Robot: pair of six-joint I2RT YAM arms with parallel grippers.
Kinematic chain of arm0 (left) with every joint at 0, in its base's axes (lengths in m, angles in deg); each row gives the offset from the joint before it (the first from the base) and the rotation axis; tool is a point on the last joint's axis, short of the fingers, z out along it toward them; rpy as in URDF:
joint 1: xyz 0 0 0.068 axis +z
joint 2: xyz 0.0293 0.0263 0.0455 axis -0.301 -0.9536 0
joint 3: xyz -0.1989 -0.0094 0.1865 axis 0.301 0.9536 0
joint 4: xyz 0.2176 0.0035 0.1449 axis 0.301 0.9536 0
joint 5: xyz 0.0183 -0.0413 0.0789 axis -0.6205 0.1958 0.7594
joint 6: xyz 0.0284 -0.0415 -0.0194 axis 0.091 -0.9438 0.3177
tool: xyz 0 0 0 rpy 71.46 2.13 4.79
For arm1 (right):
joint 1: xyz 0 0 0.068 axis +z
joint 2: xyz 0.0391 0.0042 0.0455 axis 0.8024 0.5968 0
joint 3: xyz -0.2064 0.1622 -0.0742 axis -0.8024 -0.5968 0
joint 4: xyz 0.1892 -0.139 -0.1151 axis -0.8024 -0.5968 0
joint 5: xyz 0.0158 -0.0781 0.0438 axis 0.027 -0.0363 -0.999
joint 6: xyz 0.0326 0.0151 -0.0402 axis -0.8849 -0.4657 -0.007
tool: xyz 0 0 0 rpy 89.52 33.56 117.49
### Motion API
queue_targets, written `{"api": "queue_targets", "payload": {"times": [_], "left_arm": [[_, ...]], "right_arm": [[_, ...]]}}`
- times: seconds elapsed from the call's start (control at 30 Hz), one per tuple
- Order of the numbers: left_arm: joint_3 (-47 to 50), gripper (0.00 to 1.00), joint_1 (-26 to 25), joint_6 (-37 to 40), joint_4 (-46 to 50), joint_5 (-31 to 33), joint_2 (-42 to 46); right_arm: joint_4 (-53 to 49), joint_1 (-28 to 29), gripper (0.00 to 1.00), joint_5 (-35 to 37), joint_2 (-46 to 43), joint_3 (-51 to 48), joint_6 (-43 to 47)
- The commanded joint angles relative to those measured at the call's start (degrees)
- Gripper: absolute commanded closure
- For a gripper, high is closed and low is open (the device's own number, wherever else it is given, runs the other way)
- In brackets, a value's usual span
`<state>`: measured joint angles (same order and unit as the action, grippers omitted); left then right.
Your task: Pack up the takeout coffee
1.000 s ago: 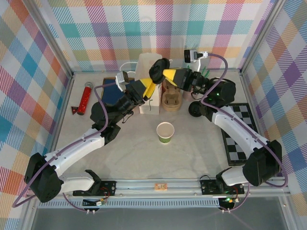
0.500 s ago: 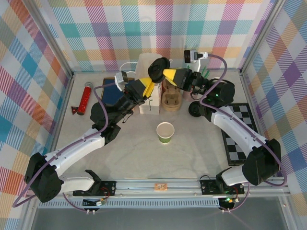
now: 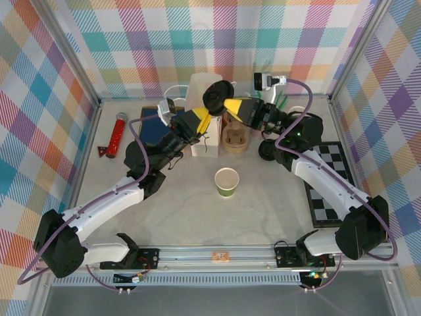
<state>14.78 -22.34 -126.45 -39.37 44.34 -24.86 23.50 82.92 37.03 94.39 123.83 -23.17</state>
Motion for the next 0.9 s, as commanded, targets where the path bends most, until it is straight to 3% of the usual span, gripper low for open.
{"api": "queue_targets", "payload": {"times": [0.0, 0.2, 0.63, 0.87], "left_arm": [[-0.2, 0.77, -0.8, -0.5, -5.1, 0.7, 0.3], [0.0, 0.79, -0.8, -0.7, -6.0, 1.0, 0.2], [0.1, 0.86, -0.8, -0.8, -6.5, 1.0, -0.1], [0.0, 0.88, -0.8, -1.0, -6.5, 0.8, -0.6]], "right_arm": [[-2.2, 1.0, 0.91, -2.0, -1.1, -1.4, 2.3], [-5.4, 1.3, 0.91, -1.5, -2.7, -3.7, 4.9], [-27.8, 2.1, 0.85, 2.1, -10.4, -4.7, 19.1], [-32.4, 2.1, 0.79, 3.7, -11.9, -4.7, 21.2]]}}
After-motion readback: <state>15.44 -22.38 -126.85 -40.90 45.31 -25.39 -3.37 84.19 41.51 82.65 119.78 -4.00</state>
